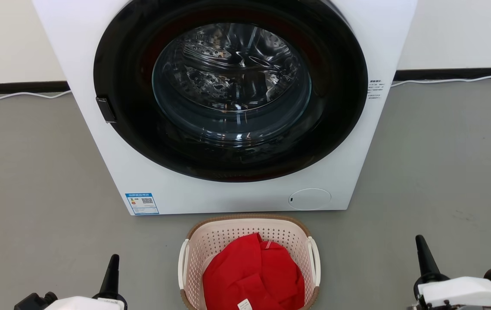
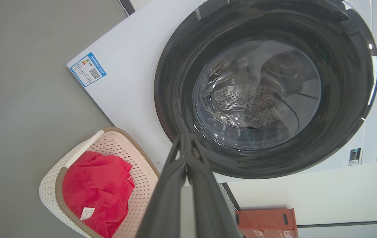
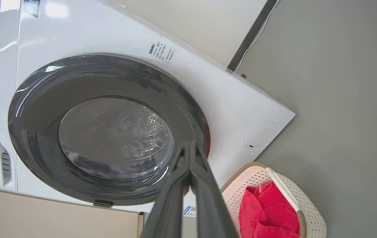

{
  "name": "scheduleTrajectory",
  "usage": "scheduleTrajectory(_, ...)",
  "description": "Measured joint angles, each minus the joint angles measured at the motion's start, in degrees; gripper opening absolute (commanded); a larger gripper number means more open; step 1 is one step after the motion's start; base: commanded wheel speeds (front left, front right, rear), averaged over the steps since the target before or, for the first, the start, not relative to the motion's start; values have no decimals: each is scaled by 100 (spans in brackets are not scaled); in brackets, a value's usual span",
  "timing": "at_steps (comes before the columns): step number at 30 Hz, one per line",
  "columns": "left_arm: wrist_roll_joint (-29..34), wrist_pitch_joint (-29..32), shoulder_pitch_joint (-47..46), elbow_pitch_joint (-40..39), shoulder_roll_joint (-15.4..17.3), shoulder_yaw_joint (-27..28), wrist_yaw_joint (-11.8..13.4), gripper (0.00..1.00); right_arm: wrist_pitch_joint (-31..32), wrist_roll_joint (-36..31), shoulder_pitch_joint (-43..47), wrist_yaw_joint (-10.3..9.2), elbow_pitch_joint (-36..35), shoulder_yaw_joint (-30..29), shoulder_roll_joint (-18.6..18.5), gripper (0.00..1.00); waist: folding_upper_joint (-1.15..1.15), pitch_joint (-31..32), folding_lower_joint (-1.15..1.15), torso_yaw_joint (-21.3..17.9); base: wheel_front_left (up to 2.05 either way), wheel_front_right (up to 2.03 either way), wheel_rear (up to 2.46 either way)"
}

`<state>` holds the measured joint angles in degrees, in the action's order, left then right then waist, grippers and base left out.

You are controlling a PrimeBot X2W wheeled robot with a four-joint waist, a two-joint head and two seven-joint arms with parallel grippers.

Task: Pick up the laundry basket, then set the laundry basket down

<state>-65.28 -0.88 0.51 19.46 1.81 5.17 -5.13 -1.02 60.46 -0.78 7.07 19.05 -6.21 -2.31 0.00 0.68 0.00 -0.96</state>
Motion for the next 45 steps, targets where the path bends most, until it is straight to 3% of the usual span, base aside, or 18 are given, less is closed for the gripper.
scheduleTrajectory(45,-2657,701,-349,-365,23,-5,-194,0,690,3133,-304,1,-324,-138,-1,0,0,-86,0,96,0,0,0)
